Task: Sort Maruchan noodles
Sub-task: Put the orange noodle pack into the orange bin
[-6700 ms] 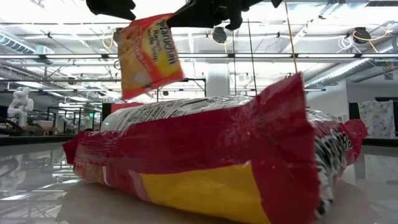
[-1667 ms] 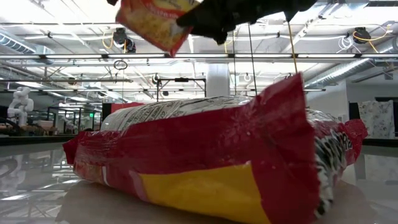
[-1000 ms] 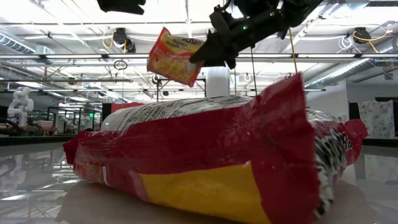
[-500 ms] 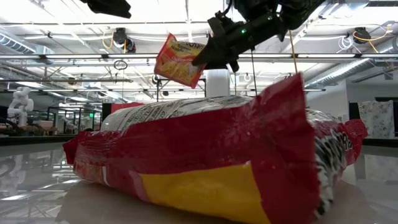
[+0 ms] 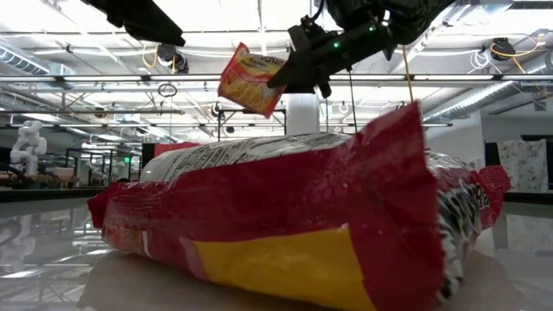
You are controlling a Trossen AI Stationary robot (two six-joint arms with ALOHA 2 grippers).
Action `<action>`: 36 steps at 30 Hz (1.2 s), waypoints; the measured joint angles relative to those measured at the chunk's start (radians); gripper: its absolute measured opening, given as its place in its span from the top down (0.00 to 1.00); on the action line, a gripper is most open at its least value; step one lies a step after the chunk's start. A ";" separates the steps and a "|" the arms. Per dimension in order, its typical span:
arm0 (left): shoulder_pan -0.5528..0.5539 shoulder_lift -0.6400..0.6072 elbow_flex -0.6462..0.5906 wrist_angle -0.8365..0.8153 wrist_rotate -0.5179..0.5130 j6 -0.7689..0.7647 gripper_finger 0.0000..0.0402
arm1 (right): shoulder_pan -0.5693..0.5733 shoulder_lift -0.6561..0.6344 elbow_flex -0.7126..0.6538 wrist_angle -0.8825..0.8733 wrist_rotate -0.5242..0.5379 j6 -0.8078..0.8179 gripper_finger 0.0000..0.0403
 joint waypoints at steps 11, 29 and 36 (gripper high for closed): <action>0.031 -0.102 -0.072 0.044 0.001 -0.012 0.35 | -0.035 0.000 -0.041 0.081 0.004 0.056 0.71; 0.055 -0.139 -0.084 0.087 0.029 0.047 0.35 | -0.039 0.000 -0.131 0.145 0.009 0.244 0.71; 0.055 -0.139 -0.085 0.098 0.052 0.040 0.35 | -0.040 0.000 -0.132 0.142 0.073 0.235 0.71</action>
